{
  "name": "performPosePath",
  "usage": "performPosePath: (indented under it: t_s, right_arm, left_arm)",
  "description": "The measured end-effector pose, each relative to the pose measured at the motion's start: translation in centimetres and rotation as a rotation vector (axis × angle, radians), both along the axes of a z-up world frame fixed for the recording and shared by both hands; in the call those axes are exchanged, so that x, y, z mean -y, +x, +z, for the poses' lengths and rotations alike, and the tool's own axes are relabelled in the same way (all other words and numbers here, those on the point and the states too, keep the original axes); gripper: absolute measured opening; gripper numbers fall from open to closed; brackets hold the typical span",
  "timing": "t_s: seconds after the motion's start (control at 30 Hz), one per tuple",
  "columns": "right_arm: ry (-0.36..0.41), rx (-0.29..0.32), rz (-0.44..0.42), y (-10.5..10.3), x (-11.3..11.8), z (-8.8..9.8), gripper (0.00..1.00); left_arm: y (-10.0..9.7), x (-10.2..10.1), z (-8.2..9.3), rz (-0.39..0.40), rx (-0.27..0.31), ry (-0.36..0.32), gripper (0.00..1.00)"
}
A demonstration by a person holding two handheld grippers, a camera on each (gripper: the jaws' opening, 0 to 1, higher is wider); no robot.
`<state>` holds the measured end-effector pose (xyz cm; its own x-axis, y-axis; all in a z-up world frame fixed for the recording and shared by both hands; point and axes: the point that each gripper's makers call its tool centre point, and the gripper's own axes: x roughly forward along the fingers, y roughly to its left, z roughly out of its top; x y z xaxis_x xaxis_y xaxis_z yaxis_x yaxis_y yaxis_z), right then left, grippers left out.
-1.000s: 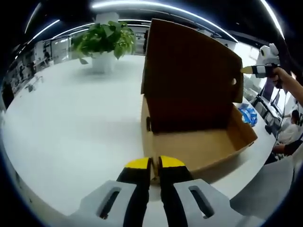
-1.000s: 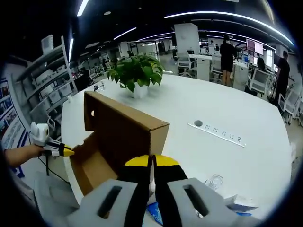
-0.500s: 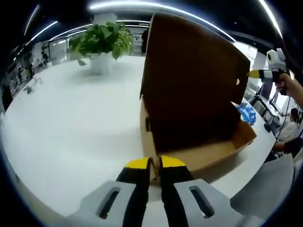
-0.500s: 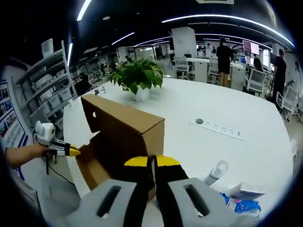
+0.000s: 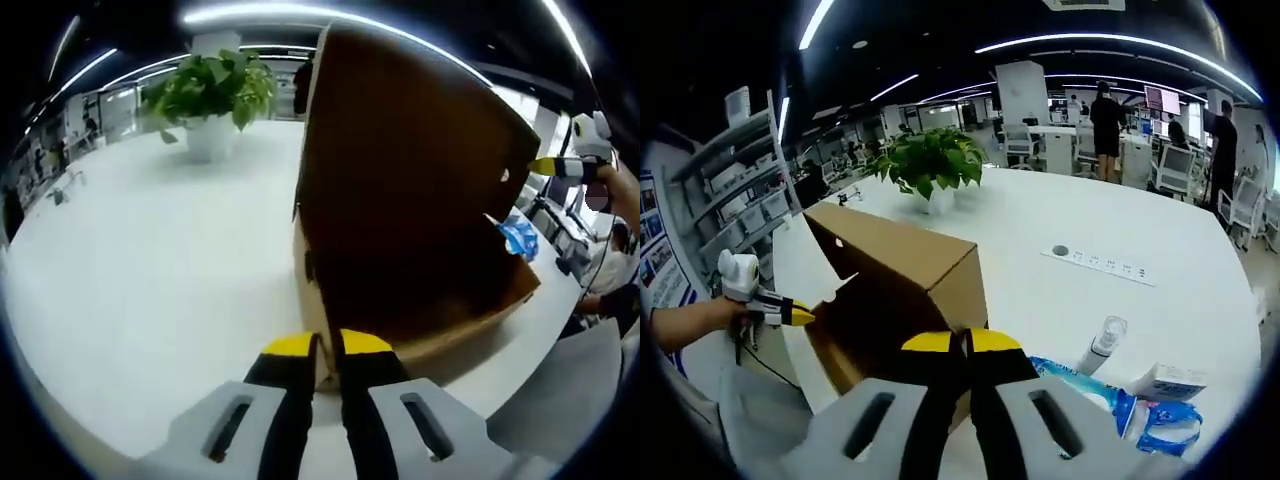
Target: Operate the shoe box by opening the lid, removing the specified soft item, and placing it in the target area until the item is outside and the box remains undamaged.
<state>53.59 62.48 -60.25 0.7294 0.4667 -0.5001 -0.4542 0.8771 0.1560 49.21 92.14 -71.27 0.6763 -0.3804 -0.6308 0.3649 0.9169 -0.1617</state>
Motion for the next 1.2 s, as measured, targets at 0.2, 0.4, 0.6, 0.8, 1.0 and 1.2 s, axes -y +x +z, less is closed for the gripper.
performPosePath:
  t_s: [0.2,0.4,0.6,0.8,1.0,1.2]
  right_arm:
    - [-0.028,0.014,-0.002,-0.8,-0.1,-0.3,0.02]
    - [-0.035,0.013,-0.005,-1.5,-0.2,-0.6,0.02]
    - [-0.035,0.012,-0.004,-2.3,-0.2,-1.1,0.02]
    - [-0.038,0.011,-0.001,-3.0,-0.4,-1.5,0.02]
    - [-0.035,0.006,0.002,-3.4,-0.4,-1.9,0.03]
    - [-0.036,0.009,0.006,-3.8,-0.5,-2.2,0.03]
  left_arm:
    - [0.3,-0.2,1.3,0.003,0.024,-0.011,0.04]
    - [1.3,-0.3,3.3,-0.001,0.076,-0.004,0.06]
    - [2.6,-0.8,6.2,0.004,0.150,0.016,0.08]
    - [3.7,-1.3,8.8,-0.014,0.205,0.036,0.10]
    - [3.9,-0.6,9.9,-0.078,0.231,0.074,0.12]
    - [3.6,0.1,9.9,-0.136,0.237,0.099,0.13]
